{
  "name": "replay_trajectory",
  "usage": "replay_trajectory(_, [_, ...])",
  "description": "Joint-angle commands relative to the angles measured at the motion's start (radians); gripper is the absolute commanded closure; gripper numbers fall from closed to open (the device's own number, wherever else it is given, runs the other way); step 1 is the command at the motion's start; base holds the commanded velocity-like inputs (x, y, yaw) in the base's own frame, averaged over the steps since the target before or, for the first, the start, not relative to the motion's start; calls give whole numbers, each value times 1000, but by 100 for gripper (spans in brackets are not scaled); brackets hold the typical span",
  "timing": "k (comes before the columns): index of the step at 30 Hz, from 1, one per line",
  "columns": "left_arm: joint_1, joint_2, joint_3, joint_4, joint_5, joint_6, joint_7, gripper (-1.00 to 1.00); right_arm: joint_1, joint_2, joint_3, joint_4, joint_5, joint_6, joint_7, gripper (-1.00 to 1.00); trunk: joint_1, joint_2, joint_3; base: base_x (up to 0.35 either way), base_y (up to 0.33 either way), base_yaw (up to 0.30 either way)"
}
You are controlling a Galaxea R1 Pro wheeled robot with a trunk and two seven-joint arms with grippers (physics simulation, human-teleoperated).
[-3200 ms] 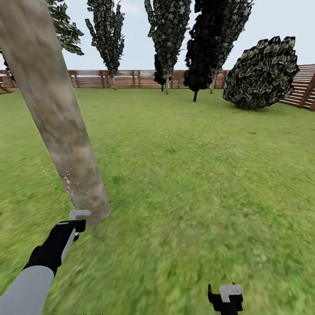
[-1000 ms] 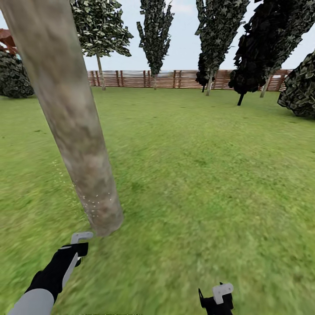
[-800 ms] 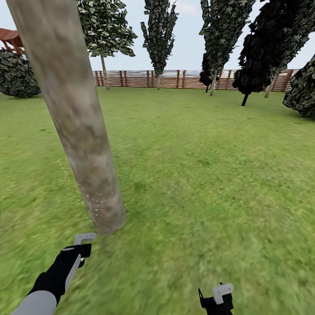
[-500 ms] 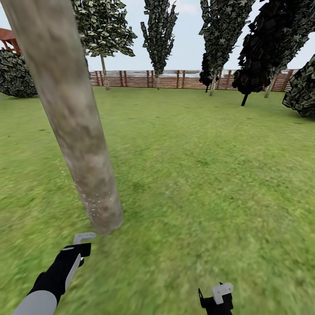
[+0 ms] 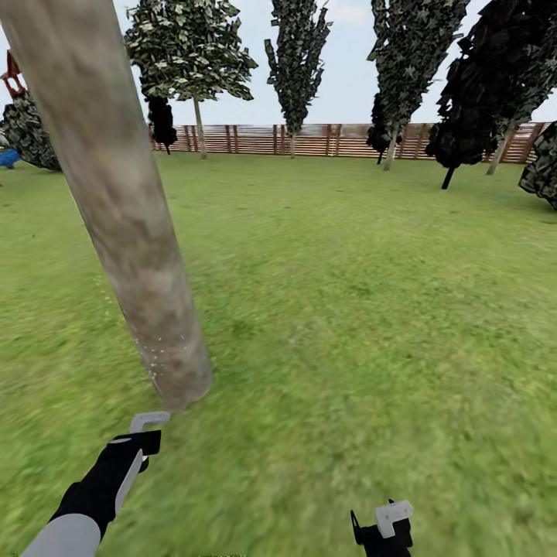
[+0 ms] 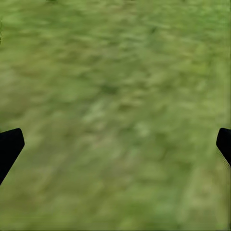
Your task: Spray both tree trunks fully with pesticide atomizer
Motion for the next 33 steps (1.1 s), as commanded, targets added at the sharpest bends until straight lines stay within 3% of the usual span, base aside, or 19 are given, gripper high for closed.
replay_trajectory(1, [0,0,0,0,0,0,0,100,0,0,0,0,0,0,0,-100,0,0,0,0,-271,276])
replay_trajectory(5, [0,-1,-1,1,1,0,0,100,0,0,0,1,0,0,0,-100,0,0,0,74,-269,229])
replay_trajectory(18, [-4,-1,-3,-17,1,0,-2,100,0,0,0,0,0,0,0,-100,0,0,0,41,-261,13])
replay_trajectory(21, [-8,0,-8,-46,1,3,-8,100,0,0,0,0,0,0,0,-100,0,0,0,-243,-196,200])
replay_trajectory(24, [-12,6,-10,-135,-1,22,-13,100,0,0,-1,0,0,0,0,-100,0,0,0,-83,-60,266])
replay_trajectory(27, [-18,5,-11,-173,-1,105,-27,100,0,0,-1,0,0,0,0,-100,0,0,0,-11,-8,276])
replay_trajectory(30, [-31,8,-11,-241,-3,160,-87,100,0,0,0,0,0,0,0,-100,0,0,0,-1,-1,277])
replay_trajectory(33, [-80,10,-12,-313,-7,293,-156,100,0,-1,-1,0,0,0,0,-100,0,0,0,0,0,223])
